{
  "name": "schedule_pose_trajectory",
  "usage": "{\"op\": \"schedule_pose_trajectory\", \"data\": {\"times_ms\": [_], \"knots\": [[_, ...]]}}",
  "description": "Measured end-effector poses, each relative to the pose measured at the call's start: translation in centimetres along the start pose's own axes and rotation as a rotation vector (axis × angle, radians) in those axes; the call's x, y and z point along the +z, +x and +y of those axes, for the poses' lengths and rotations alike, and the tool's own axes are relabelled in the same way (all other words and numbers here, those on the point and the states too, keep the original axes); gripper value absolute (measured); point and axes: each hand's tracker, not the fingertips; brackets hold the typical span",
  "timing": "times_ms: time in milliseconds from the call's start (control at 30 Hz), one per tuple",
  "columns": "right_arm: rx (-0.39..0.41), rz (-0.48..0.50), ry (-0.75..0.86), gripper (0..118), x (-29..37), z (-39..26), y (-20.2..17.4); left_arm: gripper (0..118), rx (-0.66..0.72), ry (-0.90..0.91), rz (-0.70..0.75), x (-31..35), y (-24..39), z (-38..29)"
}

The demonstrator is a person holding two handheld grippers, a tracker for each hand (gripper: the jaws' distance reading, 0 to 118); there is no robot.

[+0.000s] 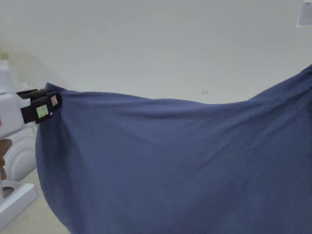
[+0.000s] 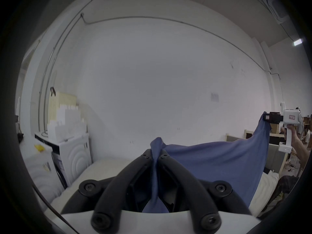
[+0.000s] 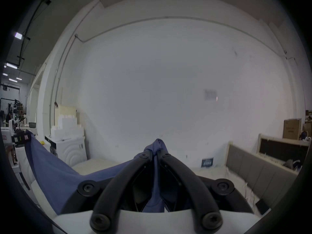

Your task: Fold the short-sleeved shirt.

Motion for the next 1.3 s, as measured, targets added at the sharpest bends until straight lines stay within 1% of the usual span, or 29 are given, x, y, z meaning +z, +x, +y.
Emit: {"op": "schedule_pose_trajectory", "data": {"times_ms": [100, 133, 200, 267, 367, 500, 533, 633, 700, 933, 1033, 1133, 1200, 1233, 1300], "knots": [[0.032, -0.033, 0.042, 3, 0.2, 4.2, -0.6, 3, 0.009, 0.059, 0.001, 0.1, 0.4, 2.9], [0.052, -0.037, 0.052, 3, 0.1, 5.2, -0.8, 3, 0.003, 0.073, 0.017, -0.3, 0.5, 3.4], [0.103, -0.079, 0.063, 3, -0.9, 6.8, -0.9, 3, -0.008, 0.083, 0.027, -0.9, 0.8, 4.5], [0.128, -0.081, 0.060, 3, -1.4, 8.1, -1.2, 3, 0.000, 0.087, 0.021, -1.8, 0.6, 4.9], [0.117, -0.094, 0.069, 3, -2.6, 9.3, -1.0, 3, -0.014, 0.080, 0.024, -2.9, 0.8, 5.4], [0.144, -0.112, 0.061, 3, -4.0, 9.9, -1.1, 3, -0.002, 0.051, 0.027, -4.7, 0.0, 5.6], [0.141, -0.110, 0.065, 3, -4.2, 9.8, -1.0, 3, 0.017, 0.052, 0.024, -5.0, -0.2, 5.5], [0.135, -0.108, 0.053, 3, -4.8, 9.4, -1.0, 3, 0.011, 0.041, 0.027, -5.9, -0.2, 5.2], [0.144, -0.119, 0.044, 3, -5.4, 9.0, -1.1, 3, 0.009, 0.029, 0.030, -6.5, -0.3, 4.9], [0.111, -0.129, 0.010, 3, -8.7, 7.0, -0.6, 3, -0.005, 0.000, 0.034, -9.8, -0.7, 4.4], [0.096, -0.150, -0.011, 3, -11.6, 6.4, -1.0, 3, -0.011, -0.027, 0.064, -13.2, -0.8, 4.6], [0.054, -0.176, -0.018, 3, -14.7, 6.0, -1.3, 3, -0.007, -0.054, 0.088, -16.9, -1.0, 4.8], [0.062, -0.197, -0.012, 3, -17.0, 5.7, -1.5, 3, 0.002, -0.058, 0.087, -19.2, -1.7, 4.7], [0.083, -0.187, 0.005, 3, -18.7, 5.7, -1.7, 3, 0.004, -0.060, 0.086, -20.3, -2.0, 4.7], [0.079, -0.181, 0.002, 3, -21.7, 5.8, -1.6, 3, 0.028, -0.069, 0.075, -22.8, -2.8, 4.5]]}}
